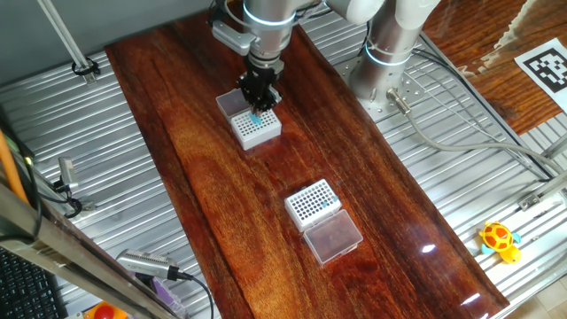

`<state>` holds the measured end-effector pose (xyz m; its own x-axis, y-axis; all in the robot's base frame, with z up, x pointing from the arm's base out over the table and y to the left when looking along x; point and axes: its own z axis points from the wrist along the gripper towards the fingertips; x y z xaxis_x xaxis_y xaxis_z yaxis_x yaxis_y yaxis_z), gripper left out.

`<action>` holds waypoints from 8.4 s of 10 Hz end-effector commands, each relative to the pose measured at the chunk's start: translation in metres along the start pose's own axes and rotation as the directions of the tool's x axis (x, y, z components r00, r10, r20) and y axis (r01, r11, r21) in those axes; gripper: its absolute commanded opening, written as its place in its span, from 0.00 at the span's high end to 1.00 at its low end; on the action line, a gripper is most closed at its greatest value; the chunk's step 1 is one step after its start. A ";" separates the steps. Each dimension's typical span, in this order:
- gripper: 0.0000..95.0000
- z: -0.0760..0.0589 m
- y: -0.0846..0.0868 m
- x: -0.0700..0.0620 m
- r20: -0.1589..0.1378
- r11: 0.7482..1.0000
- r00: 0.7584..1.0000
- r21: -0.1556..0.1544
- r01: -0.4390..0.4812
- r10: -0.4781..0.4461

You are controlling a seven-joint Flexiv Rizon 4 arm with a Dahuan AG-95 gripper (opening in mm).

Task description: Transfer all medium pipette tips from one holder to another

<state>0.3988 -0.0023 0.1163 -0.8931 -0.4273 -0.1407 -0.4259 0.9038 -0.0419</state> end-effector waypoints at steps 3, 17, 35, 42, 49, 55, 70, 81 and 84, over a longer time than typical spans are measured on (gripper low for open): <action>0.80 -0.001 0.000 0.000 -0.002 1.000 1.000 -0.001 0.010 -0.010; 0.80 -0.028 0.136 -0.038 -0.091 0.986 0.982 -0.010 -0.166 0.164; 0.80 0.001 0.267 -0.094 -0.118 0.977 0.973 -0.050 -0.206 0.199; 1.00 0.002 0.273 -0.095 -0.113 0.989 0.985 -0.046 -0.138 0.132; 0.80 0.013 0.274 -0.094 -0.098 0.993 0.990 -0.061 -0.105 0.099; 0.80 0.029 0.274 -0.091 -0.091 0.993 0.991 -0.056 -0.100 0.095; 1.00 0.038 0.280 -0.083 -0.077 0.996 0.994 -0.040 -0.085 0.082; 1.00 -0.052 0.246 -0.083 -0.100 0.998 0.995 -0.063 -0.016 0.010; 1.00 -0.057 0.220 -0.079 -0.116 0.995 0.992 -0.084 0.048 -0.058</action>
<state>0.3662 0.2300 0.1763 -0.8815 -0.4716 -0.0248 -0.4722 0.8809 0.0326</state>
